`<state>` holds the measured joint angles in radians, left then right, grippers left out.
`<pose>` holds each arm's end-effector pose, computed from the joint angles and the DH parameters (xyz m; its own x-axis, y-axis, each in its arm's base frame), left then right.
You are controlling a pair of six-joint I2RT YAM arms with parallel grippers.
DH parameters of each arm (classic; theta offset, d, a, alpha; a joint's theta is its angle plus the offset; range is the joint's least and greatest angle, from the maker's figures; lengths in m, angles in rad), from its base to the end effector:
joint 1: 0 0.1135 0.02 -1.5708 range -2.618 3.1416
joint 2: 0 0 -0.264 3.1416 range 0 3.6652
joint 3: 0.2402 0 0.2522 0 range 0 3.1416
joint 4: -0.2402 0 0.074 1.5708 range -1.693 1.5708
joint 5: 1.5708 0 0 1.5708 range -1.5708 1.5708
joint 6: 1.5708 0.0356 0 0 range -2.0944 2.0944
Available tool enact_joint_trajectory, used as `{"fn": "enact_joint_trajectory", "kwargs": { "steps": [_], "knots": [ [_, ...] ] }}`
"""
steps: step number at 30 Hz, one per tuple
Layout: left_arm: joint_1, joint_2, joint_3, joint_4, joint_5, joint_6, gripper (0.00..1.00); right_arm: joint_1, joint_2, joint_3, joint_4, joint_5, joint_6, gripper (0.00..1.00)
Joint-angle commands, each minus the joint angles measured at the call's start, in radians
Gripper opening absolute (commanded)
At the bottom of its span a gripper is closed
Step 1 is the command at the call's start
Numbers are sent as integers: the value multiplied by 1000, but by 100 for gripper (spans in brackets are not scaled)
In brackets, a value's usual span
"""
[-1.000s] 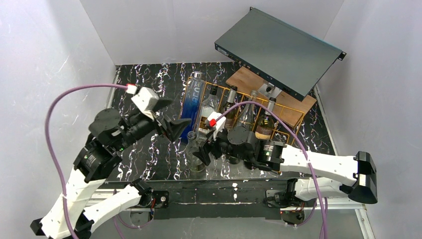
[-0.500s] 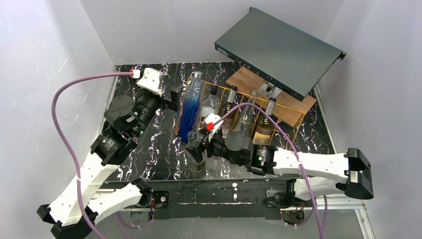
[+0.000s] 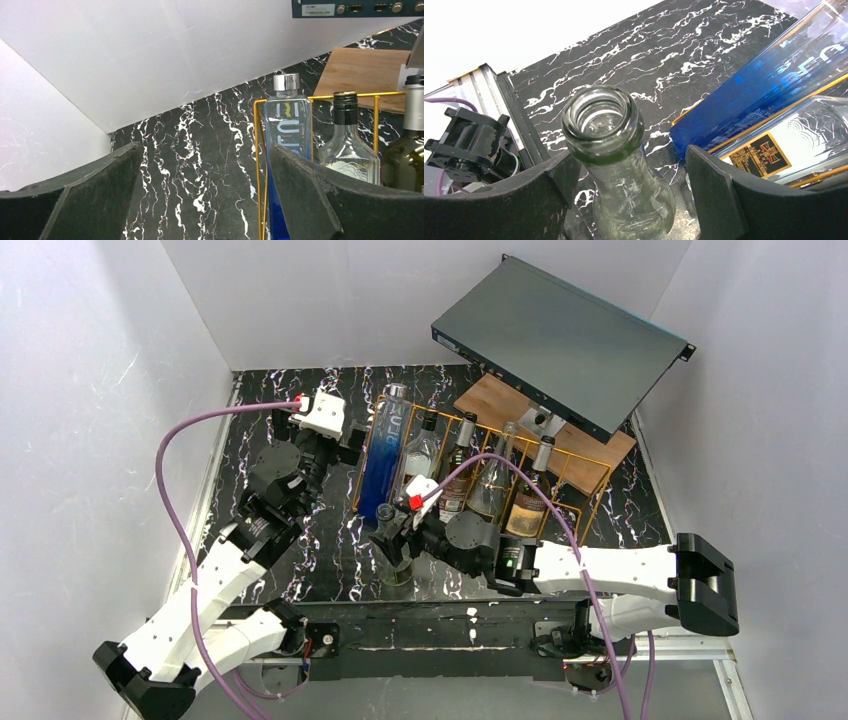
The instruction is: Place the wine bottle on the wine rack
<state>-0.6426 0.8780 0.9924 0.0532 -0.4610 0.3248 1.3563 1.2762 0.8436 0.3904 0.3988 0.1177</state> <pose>0.1634 -0.1026 0.4219 0.1858 0.2179 -0.9581 0.1333 0.9605 0.2443 0.0769 0.2878 0.3134 -0.1050 0.0266 -0.9941 -0.8111 0.5761 0.1011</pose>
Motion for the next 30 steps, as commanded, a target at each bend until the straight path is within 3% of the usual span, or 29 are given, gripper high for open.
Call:
{"fn": "enact_joint_trajectory", "kwargs": {
  "steps": [1,17,30],
  "knots": [
    [18,-44,-39,103,-25,-4,98,6,-1,-40,157,37,-39,84],
    [34,-101,-158,158,-18,6,98,4,57,20,111,-8,-35,60],
    [34,-101,-167,160,-7,4,98,1,47,84,-16,12,-35,8]
  ]
}}
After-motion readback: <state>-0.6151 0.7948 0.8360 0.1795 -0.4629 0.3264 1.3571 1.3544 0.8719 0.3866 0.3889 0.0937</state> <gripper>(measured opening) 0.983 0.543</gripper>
